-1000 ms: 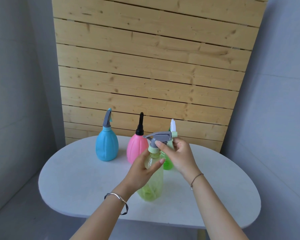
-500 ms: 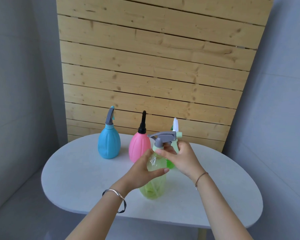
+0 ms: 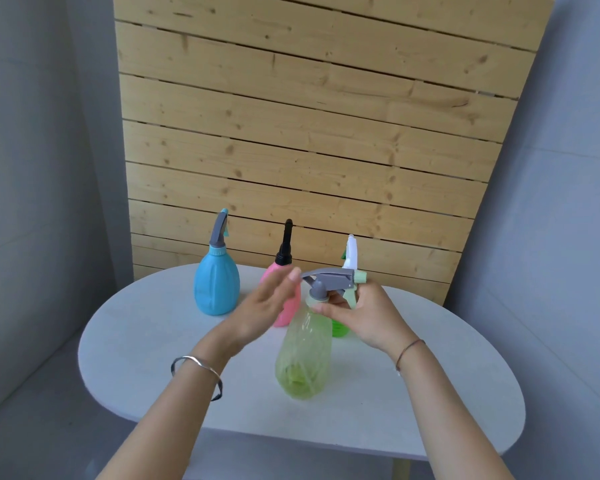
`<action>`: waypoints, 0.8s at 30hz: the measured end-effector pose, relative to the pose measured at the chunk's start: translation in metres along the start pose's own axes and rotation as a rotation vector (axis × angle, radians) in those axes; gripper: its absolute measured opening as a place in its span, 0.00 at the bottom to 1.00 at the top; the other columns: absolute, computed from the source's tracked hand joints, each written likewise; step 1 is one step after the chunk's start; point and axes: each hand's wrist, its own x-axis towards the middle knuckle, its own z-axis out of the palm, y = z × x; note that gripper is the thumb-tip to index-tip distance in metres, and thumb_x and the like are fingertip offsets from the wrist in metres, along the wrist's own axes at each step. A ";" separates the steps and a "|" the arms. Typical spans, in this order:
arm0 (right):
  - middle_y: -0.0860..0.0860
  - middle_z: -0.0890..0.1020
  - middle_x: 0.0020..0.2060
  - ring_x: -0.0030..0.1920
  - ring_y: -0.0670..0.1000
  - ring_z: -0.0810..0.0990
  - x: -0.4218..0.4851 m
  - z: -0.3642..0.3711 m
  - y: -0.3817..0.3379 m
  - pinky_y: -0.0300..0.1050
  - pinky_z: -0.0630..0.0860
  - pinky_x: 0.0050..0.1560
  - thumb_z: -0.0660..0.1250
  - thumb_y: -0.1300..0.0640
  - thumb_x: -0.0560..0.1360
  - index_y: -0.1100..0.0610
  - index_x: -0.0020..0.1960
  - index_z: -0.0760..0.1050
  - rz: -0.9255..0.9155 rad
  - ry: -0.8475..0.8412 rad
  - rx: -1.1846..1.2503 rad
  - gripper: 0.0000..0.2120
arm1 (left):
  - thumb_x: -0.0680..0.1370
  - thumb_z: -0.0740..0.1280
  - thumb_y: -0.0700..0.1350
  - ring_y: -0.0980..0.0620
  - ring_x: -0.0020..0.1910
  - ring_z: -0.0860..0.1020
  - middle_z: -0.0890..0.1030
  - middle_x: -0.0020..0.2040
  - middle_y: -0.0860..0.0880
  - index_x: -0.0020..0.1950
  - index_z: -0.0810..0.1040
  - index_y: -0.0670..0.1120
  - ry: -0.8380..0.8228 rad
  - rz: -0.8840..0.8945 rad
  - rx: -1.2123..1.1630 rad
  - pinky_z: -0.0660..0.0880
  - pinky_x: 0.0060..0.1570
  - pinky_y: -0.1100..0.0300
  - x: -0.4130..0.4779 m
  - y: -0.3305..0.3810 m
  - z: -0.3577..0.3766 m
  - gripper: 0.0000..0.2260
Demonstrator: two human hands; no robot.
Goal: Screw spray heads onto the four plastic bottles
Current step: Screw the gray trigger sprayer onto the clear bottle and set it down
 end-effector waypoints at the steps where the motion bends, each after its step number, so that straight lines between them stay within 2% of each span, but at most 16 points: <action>1: 0.31 0.79 0.32 0.36 0.34 0.76 0.002 0.000 -0.001 0.26 0.69 0.41 0.75 0.58 0.68 0.41 0.48 0.79 -0.001 -0.025 -0.025 0.15 | 0.69 0.56 0.71 0.54 0.67 0.71 0.73 0.68 0.54 0.69 0.68 0.59 0.065 0.085 -0.020 0.67 0.68 0.53 0.002 0.006 -0.002 0.31; 3: 0.30 0.78 0.30 0.34 0.34 0.75 0.004 -0.001 0.000 0.24 0.68 0.37 0.75 0.58 0.68 0.44 0.49 0.78 -0.001 -0.043 -0.049 0.14 | 0.72 0.59 0.65 0.57 0.61 0.76 0.78 0.63 0.55 0.62 0.74 0.61 0.113 0.246 0.009 0.71 0.62 0.61 0.003 0.017 0.002 0.21; 5: 0.30 0.79 0.32 0.36 0.33 0.77 0.003 -0.001 0.003 0.23 0.68 0.39 0.76 0.57 0.68 0.45 0.49 0.78 0.018 -0.019 -0.022 0.13 | 0.75 0.63 0.57 0.59 0.52 0.79 0.82 0.55 0.56 0.57 0.77 0.61 0.130 0.322 0.098 0.75 0.52 0.67 0.004 0.022 0.007 0.11; 7: 0.31 0.81 0.37 0.42 0.33 0.79 0.001 0.001 0.007 0.24 0.70 0.44 0.76 0.55 0.67 0.45 0.50 0.78 0.047 0.021 0.008 0.14 | 0.75 0.69 0.48 0.63 0.45 0.78 0.83 0.49 0.56 0.54 0.80 0.58 0.156 0.353 0.142 0.73 0.45 0.72 0.008 0.021 0.010 0.09; 9: 0.33 0.83 0.39 0.45 0.32 0.80 -0.003 0.004 0.012 0.24 0.71 0.44 0.77 0.56 0.67 0.46 0.49 0.79 0.080 0.065 0.050 0.13 | 0.73 0.72 0.45 0.67 0.41 0.77 0.83 0.44 0.57 0.51 0.81 0.56 0.168 0.371 0.141 0.70 0.42 0.75 0.010 0.021 0.009 0.09; 12: 0.37 0.85 0.40 0.46 0.34 0.82 -0.008 0.011 0.023 0.25 0.73 0.41 0.76 0.60 0.67 0.50 0.51 0.78 0.182 0.116 0.251 0.15 | 0.71 0.73 0.46 0.63 0.38 0.74 0.85 0.42 0.55 0.47 0.82 0.59 0.157 0.388 0.166 0.67 0.39 0.73 0.015 0.023 0.007 0.08; 14: 0.41 0.86 0.45 0.50 0.37 0.82 -0.010 0.016 0.029 0.26 0.74 0.41 0.76 0.62 0.66 0.54 0.57 0.77 0.248 0.118 0.395 0.20 | 0.71 0.74 0.47 0.63 0.37 0.74 0.86 0.42 0.53 0.47 0.83 0.56 0.133 0.393 0.178 0.67 0.39 0.75 0.017 0.025 0.005 0.07; 15: 0.43 0.86 0.48 0.52 0.38 0.82 -0.010 0.018 0.030 0.27 0.75 0.43 0.76 0.62 0.66 0.56 0.61 0.76 0.271 0.112 0.448 0.24 | 0.71 0.74 0.47 0.64 0.37 0.74 0.86 0.42 0.53 0.47 0.83 0.55 0.122 0.398 0.192 0.66 0.39 0.76 0.018 0.027 0.004 0.07; 17: 0.47 0.84 0.53 0.58 0.43 0.80 -0.010 0.021 0.032 0.34 0.76 0.53 0.76 0.57 0.63 0.57 0.65 0.73 0.292 0.072 0.561 0.31 | 0.71 0.74 0.46 0.65 0.35 0.73 0.85 0.40 0.52 0.45 0.82 0.57 0.107 0.409 0.201 0.66 0.38 0.77 0.018 0.028 0.003 0.07; 19: 0.48 0.83 0.56 0.62 0.48 0.77 -0.010 0.027 0.032 0.43 0.70 0.65 0.74 0.54 0.64 0.54 0.62 0.76 0.289 0.006 0.635 0.27 | 0.71 0.74 0.46 0.65 0.34 0.73 0.84 0.38 0.53 0.45 0.81 0.58 0.101 0.415 0.186 0.66 0.36 0.77 0.018 0.028 0.002 0.08; 20: 0.48 0.82 0.57 0.64 0.50 0.76 -0.010 0.030 0.031 0.45 0.67 0.67 0.72 0.53 0.65 0.52 0.61 0.77 0.291 -0.013 0.640 0.24 | 0.71 0.74 0.46 0.65 0.33 0.73 0.83 0.37 0.54 0.45 0.81 0.58 0.097 0.418 0.180 0.66 0.35 0.77 0.018 0.028 0.001 0.08; 22: 0.47 0.82 0.58 0.64 0.49 0.75 -0.009 0.033 0.032 0.44 0.67 0.68 0.70 0.51 0.68 0.50 0.61 0.76 0.285 -0.034 0.596 0.22 | 0.71 0.73 0.45 0.66 0.32 0.74 0.82 0.36 0.56 0.45 0.81 0.59 0.089 0.426 0.174 0.67 0.34 0.77 0.018 0.028 0.001 0.08; 24: 0.46 0.82 0.57 0.62 0.45 0.77 -0.007 0.036 0.031 0.40 0.69 0.64 0.70 0.49 0.67 0.50 0.62 0.75 0.280 -0.003 0.546 0.24 | 0.71 0.73 0.45 0.66 0.33 0.74 0.82 0.35 0.59 0.45 0.81 0.60 0.087 0.439 0.182 0.67 0.35 0.78 0.017 0.028 0.001 0.09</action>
